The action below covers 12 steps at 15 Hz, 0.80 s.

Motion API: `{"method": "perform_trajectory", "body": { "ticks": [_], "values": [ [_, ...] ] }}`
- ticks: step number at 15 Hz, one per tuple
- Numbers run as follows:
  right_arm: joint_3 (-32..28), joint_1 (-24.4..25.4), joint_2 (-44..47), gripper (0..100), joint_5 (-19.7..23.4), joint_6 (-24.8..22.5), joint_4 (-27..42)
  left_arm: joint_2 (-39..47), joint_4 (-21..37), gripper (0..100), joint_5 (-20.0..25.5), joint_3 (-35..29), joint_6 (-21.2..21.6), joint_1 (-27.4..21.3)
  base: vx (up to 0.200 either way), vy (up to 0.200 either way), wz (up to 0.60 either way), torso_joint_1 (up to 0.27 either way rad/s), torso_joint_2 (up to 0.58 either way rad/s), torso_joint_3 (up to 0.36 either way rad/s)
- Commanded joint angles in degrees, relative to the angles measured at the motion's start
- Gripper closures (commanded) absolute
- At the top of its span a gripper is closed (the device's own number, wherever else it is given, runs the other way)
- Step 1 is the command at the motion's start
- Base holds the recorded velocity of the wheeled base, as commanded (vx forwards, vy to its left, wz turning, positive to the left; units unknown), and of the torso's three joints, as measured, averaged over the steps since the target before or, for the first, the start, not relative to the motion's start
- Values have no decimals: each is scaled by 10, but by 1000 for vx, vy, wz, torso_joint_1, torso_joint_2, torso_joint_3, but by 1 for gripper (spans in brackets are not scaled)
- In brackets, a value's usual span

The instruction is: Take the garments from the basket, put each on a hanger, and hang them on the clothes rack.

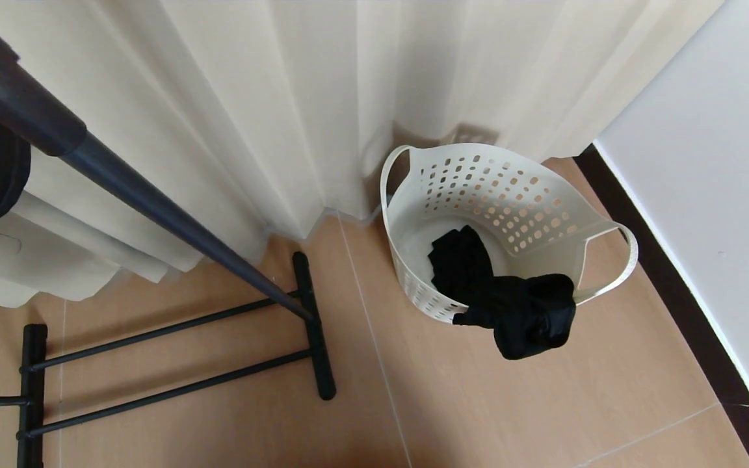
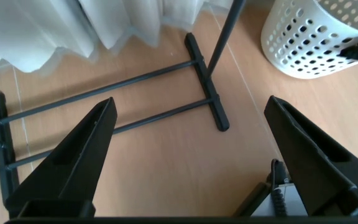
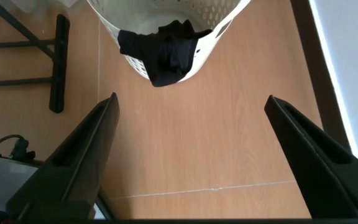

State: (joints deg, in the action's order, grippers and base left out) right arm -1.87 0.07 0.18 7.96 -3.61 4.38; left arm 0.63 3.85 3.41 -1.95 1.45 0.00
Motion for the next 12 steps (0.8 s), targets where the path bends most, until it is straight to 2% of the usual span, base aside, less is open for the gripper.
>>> {"method": "perform_trajectory", "body": {
  "ticks": [1, 5, 6, 7, 9, 10, 11, 12],
  "values": [
    [0, 0, 1, 0, 0, -2, 0, 2, 0, 0, 0, 0, 0, -1, 0, 0, 0, 7, 2, -193],
    [-2, 0, 9, 0, -3, -2, 5, -1, 0, 0, 0, 1, 2, 0, 0, 0, 0, 1, 4, -105],
    [-3, -14, 57, 0, -31, -13, 7, -1, 0, 0, -1, 1, 3, 1, 0, 0, 0, 0, 0, 0],
    [-3, -23, 110, 0, -36, -42, 5, -1, 0, 0, 0, 1, 6, 1, 0, 0, 0, 0, 0, 0],
    [-11, -10, 218, 0, -20, -52, -7, -1, 0, 0, 0, 1, 6, 1, 0, 0, 0, 0, 0, 0],
    [-11, -10, 218, 0, -20, -52, -7, -1, 0, 0, 0, 1, 6, 1, 0, 0, 0, 0, 0, 0],
    [-70, 7, 393, 0, 5, -53, -60, -1, 0, 0, 0, 1, 6, 1, 0, 0, 0, 0, 0, 0],
    [-124, 14, 468, 0, 0, -54, -73, -1, 0, 0, 0, 1, 6, 1, 0, 0, 0, 0, 0, 0]
  ]
}}
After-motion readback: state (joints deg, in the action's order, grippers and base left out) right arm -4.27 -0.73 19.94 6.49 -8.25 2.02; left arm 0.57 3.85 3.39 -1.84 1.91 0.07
